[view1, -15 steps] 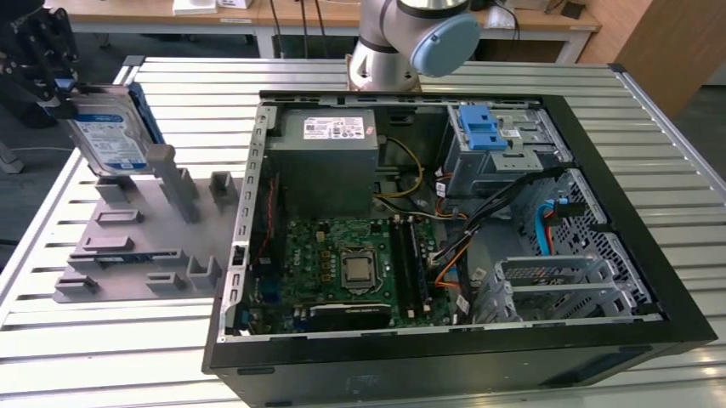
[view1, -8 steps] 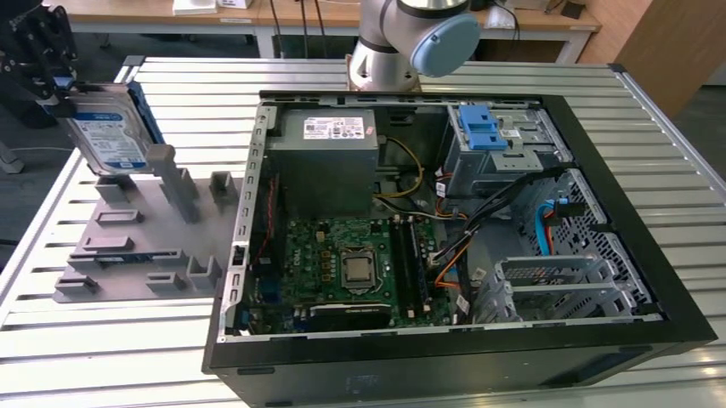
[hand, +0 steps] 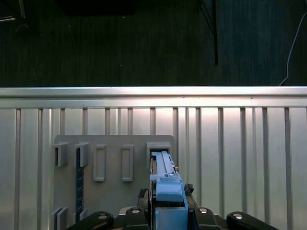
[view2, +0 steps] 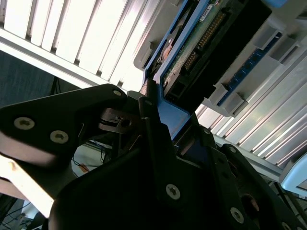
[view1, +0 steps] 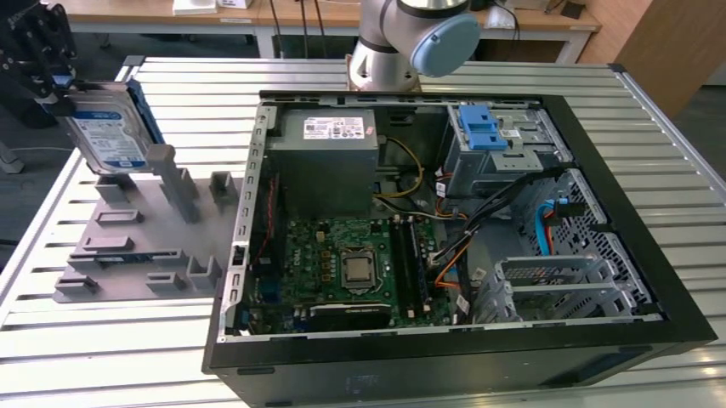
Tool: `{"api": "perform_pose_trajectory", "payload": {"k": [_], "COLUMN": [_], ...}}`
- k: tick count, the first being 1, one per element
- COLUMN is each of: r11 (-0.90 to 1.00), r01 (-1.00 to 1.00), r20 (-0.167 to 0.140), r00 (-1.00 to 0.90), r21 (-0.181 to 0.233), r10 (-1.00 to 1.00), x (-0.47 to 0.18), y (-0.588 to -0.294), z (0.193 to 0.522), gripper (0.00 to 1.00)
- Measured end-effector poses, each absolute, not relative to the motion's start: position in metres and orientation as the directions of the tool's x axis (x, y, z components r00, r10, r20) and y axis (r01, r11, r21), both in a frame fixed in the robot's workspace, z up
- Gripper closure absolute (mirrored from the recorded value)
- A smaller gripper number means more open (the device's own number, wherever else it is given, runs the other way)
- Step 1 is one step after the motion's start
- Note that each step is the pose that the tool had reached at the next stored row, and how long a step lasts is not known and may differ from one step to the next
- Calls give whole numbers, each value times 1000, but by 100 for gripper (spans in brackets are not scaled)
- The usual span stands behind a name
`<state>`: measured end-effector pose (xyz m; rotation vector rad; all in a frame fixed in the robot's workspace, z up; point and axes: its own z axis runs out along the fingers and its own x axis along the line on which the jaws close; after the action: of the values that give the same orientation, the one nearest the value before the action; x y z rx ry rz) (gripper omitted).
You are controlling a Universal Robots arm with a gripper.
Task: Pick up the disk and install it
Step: 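Pick up the disk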
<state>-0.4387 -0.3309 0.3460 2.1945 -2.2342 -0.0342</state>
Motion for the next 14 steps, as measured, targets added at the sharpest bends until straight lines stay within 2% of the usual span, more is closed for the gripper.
{"api": "perform_pose_trajectory", "payload": {"k": [14], "r11": [18], "r01": [-1000], "r20": [-8], "r00": [-18], "r21": [22], "r10": [-1000], "x": [-439], "y": [-331], "z": [351], "gripper": [63]}}
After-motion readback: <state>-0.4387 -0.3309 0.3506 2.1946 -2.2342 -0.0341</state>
